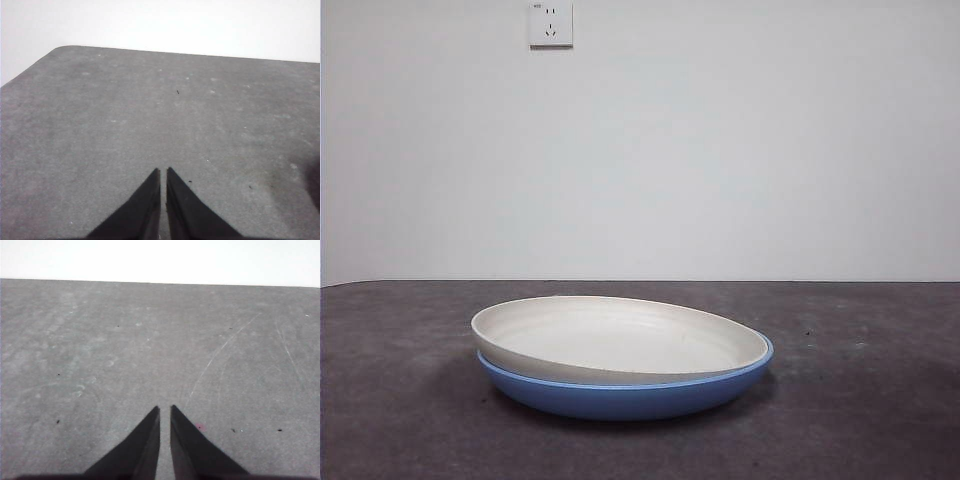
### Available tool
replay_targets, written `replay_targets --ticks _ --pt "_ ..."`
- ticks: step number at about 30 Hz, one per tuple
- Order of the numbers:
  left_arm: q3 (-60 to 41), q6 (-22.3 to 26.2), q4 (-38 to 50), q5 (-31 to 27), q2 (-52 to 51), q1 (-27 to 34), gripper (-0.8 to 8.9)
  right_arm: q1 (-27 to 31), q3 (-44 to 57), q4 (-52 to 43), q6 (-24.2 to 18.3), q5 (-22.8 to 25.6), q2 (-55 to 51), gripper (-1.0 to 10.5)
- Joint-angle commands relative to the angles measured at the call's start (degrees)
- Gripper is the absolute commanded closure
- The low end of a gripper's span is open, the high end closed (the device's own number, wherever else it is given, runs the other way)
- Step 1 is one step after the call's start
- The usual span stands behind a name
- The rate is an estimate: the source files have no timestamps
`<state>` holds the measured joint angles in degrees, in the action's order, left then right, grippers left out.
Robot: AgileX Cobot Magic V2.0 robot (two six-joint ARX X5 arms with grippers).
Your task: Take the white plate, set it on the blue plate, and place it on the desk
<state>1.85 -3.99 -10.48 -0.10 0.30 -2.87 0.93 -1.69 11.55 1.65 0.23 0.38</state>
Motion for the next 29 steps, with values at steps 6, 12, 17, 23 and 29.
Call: replay_targets --ticks 6,12,17,23,29 --pt "-1.2 -0.1 -0.2 -0.1 -0.1 0.0 7.93 0.1 0.6 -0.4 0.8 0.2 -0.2 9.1" --pt "-1.2 -0.1 -0.2 -0.1 -0.1 0.0 7.93 0.1 0.6 -0.6 1.0 0.2 -0.2 9.1" --pt "-1.2 -0.1 -0.2 -0.1 -0.1 0.0 7.93 0.1 1.0 -1.5 1.0 0.2 -0.2 9.1" --pt "-1.2 -0.1 -0.2 -0.1 -0.1 0.0 7.93 0.1 1.0 -1.6 1.0 -0.2 -0.2 9.1" --pt "-1.2 -0.1 -0.2 -0.1 -0.1 0.0 7.93 0.1 1.0 -1.7 1.1 -0.2 -0.2 9.1"
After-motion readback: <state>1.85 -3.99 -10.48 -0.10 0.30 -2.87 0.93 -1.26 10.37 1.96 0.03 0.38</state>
